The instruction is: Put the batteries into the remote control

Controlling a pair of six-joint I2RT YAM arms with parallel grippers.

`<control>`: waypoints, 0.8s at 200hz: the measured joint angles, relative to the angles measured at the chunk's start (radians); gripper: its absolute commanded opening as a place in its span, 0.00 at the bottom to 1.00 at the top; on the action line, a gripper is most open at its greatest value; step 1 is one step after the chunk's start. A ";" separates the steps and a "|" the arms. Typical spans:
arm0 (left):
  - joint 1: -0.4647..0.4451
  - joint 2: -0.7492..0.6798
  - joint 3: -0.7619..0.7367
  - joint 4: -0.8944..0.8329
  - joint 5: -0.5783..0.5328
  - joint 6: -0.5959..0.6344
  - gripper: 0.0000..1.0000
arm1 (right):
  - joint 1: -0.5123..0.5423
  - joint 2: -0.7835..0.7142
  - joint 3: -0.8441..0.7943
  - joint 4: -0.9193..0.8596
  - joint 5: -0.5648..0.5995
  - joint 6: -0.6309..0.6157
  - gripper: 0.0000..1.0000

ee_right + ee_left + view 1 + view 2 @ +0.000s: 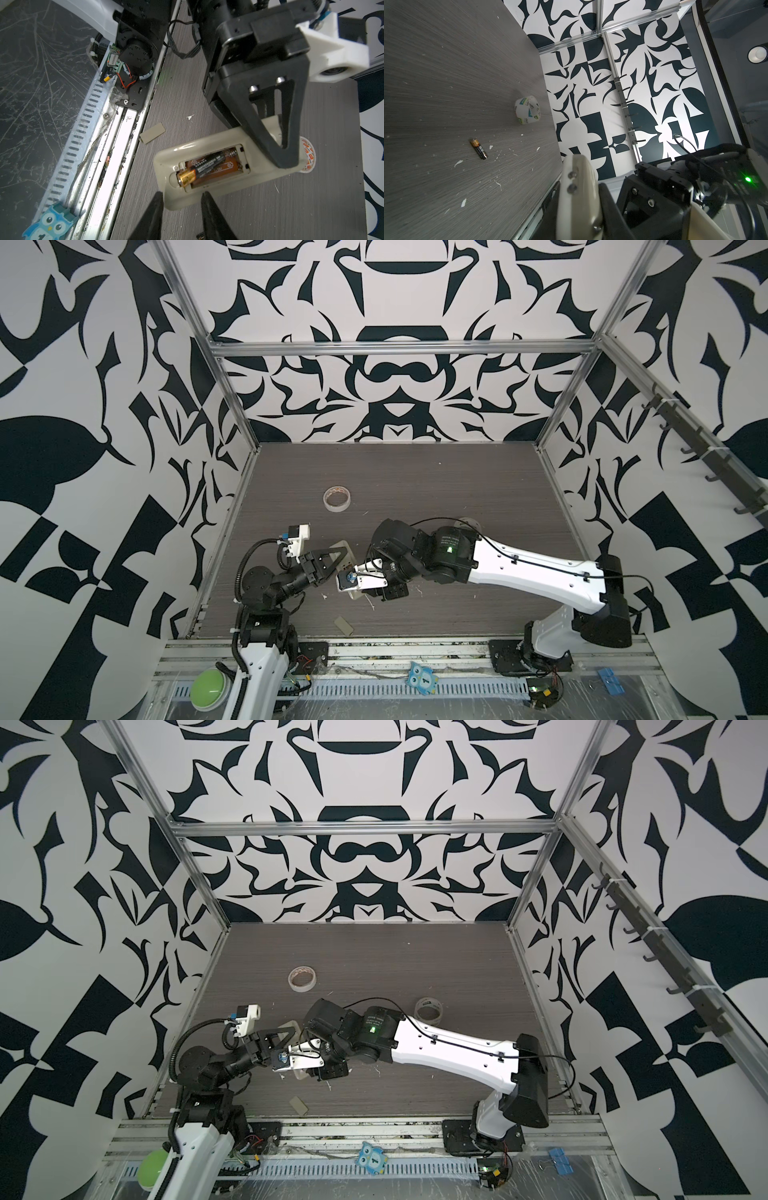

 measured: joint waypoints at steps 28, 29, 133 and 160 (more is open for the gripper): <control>0.000 0.000 0.000 0.000 0.003 0.000 0.00 | 0.000 0.005 0.001 0.007 0.000 -0.001 0.29; 0.000 0.000 0.000 0.000 0.003 0.000 0.00 | 0.000 0.005 0.001 0.007 0.000 -0.001 0.28; 0.000 0.008 0.001 0.000 0.020 0.000 0.00 | 0.000 0.026 0.007 0.012 -0.006 -0.001 0.25; 0.000 0.008 0.001 0.000 0.022 0.000 0.00 | 0.000 0.033 0.015 0.012 -0.009 -0.001 0.23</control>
